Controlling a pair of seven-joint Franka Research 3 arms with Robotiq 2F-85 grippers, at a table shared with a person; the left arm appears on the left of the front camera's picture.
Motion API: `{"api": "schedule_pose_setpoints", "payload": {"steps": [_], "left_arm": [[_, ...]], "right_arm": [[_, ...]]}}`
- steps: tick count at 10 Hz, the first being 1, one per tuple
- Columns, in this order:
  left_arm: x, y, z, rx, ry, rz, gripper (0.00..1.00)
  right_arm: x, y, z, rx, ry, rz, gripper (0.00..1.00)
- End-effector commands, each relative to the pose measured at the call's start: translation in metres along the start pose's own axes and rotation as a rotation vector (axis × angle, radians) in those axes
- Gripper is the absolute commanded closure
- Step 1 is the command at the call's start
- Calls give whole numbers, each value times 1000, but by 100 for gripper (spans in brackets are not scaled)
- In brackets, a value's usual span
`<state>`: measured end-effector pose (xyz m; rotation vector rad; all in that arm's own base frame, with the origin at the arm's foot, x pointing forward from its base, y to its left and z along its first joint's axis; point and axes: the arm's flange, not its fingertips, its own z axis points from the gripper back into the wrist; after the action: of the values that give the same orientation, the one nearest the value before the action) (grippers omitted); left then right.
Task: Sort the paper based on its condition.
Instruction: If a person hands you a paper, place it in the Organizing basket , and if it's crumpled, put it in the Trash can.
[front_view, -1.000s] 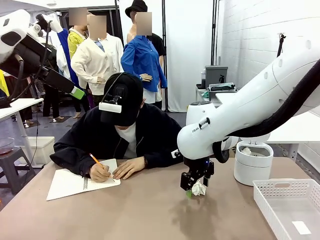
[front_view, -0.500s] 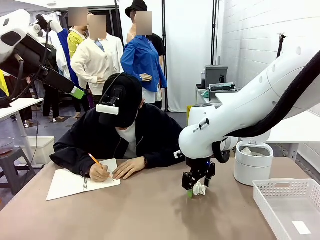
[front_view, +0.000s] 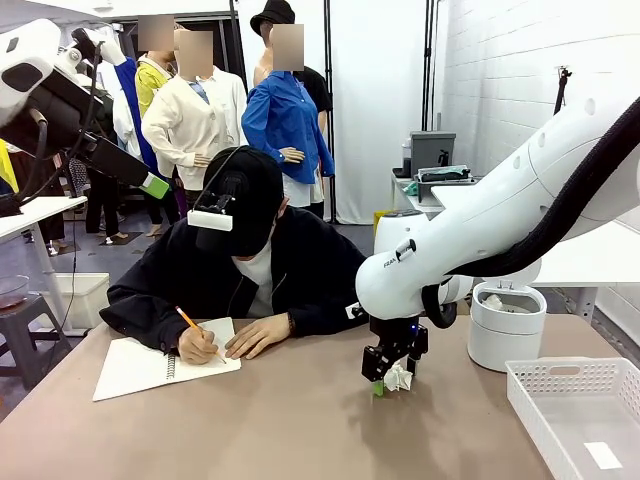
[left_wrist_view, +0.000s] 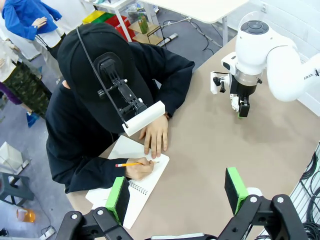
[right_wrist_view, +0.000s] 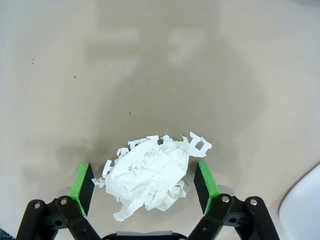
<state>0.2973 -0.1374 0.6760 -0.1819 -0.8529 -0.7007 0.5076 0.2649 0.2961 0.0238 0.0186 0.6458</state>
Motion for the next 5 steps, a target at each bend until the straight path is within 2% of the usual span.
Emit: {"api": "schedule_pose_setpoints", "payload": {"steps": [1, 3, 4, 5], "left_arm": [[-1, 2, 0, -3, -6, 3, 0], [-1, 2, 0, -3, -6, 3, 0], [-1, 2, 0, -3, -6, 3, 0], [-1, 2, 0, -3, -6, 3, 0]], "right_arm": [[-1, 0, 0, -1, 2, -1, 0], [0, 0, 0, 0, 0, 0, 0], [-2, -2, 2, 12, -7, 45, 14], [-2, -1, 3, 12, -8, 29, 34]]}}
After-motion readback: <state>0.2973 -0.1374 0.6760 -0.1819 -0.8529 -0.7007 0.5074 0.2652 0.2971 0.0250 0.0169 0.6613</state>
